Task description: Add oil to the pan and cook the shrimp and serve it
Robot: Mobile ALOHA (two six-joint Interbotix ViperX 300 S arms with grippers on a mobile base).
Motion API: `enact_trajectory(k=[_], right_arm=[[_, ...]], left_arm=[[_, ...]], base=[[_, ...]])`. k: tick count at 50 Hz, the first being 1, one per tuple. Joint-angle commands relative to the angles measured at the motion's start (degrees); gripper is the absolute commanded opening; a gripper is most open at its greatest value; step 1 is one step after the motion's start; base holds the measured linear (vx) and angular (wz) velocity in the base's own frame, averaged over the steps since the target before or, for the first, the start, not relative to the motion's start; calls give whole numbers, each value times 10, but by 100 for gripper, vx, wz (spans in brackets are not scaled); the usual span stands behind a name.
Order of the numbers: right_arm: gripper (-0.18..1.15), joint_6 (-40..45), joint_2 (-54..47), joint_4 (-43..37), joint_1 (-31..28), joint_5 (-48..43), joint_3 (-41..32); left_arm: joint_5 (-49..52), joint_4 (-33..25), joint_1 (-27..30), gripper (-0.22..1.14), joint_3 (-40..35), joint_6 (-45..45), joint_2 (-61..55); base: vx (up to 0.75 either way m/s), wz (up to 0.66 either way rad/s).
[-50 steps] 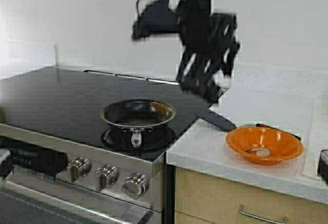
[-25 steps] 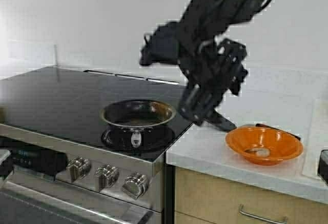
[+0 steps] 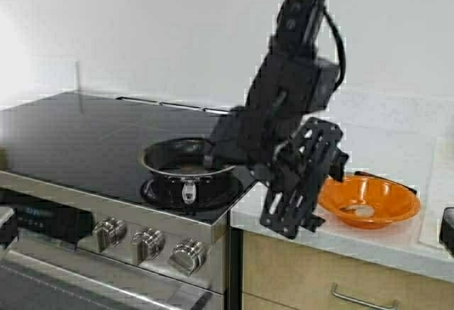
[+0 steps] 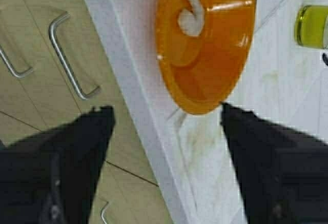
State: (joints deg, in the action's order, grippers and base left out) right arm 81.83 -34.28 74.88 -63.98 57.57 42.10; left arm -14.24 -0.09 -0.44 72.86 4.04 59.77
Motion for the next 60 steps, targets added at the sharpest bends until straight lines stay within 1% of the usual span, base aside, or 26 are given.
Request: enact_trajectory(k=[1,6,17,32,40,44,49,55,57,60], right_arm=[[95,18,-16,31,34,7,-7],[95,31,-36,55,63,6,-7],[94,41,-66,105,105,6,-26],[94,43,-86,132,139,-15,-54],[89,43,-96,134,153,-36,-63],[82,42,-98,134,157,-39,-66],[68,40,-101,137,160,-40,-69],[43,29,-102,137,160,-40,-75],[32,20,-102,134,159,-40,-77],[18,8,-101,134,159,-40,-82]], left_arm=[[-2,0,1,3,-10,0,-2],[-2,-1,1,3,-10,0,-3],[4,-1,1,3,-10,0,-3],[3,0,1,3,-8,0,-4],[4,-1,1,3,-8,0,-5],[4,0,1,3,-9,0,-5],[4,0,1,3,-9,0,-6],[4,0,1,3,-9,0,-7],[4,-1,1,3,-9,0,-7],[4,0,1,3,-9,0,-7]], base=[[0,0],[0,0],[0,0],[0,0],[0,0],[0,0],[0,0],[0,0],[0,0],[0,0]])
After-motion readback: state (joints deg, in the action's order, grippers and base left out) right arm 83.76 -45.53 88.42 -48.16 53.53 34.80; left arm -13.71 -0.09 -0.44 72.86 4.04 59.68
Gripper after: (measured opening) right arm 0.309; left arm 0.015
